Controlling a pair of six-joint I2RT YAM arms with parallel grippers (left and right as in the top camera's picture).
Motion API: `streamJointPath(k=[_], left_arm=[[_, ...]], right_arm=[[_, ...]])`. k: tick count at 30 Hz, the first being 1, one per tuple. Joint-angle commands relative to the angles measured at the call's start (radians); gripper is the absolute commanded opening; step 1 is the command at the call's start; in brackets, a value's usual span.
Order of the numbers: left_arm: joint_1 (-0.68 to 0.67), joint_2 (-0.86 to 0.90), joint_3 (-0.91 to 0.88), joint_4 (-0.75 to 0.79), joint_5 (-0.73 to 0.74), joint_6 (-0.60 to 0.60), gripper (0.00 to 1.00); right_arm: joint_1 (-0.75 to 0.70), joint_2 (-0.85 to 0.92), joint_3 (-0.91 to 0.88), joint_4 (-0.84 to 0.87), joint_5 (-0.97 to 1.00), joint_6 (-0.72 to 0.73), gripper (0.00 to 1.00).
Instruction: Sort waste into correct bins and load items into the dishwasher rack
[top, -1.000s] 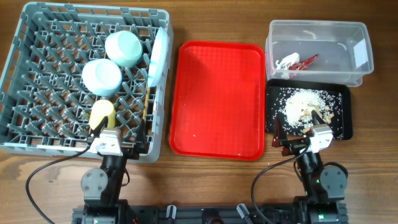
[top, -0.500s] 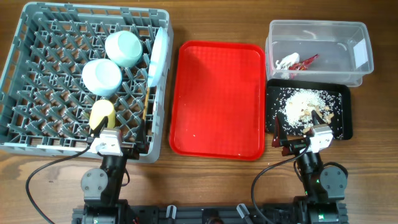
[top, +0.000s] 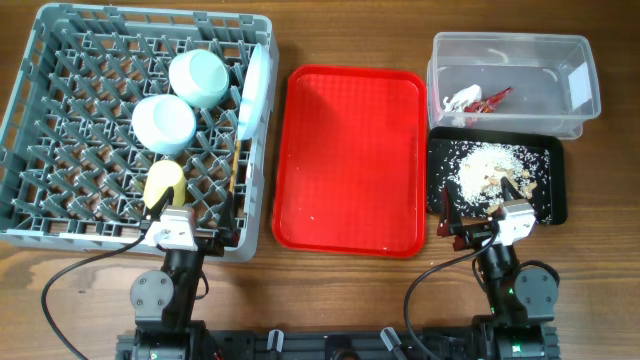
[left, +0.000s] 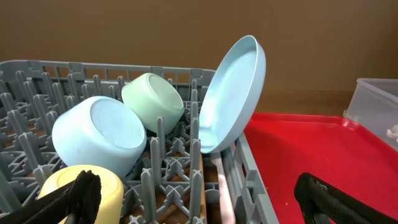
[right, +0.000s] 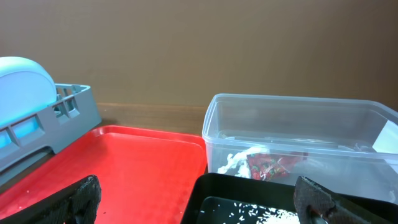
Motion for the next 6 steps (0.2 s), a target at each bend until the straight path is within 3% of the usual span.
streamJointPath(k=[1, 6], left_arm=[[0.008, -0.008, -0.006, -0.004, -0.016, 0.019, 1.0], [0.008, -0.008, -0.006, -0.004, -0.017, 0.019, 1.0]], right_arm=[[-0.005, -0.012, -0.001, 0.004, -0.009, -0.014, 1.0], [-0.005, -0.012, -0.001, 0.004, -0.009, -0.014, 1.0]])
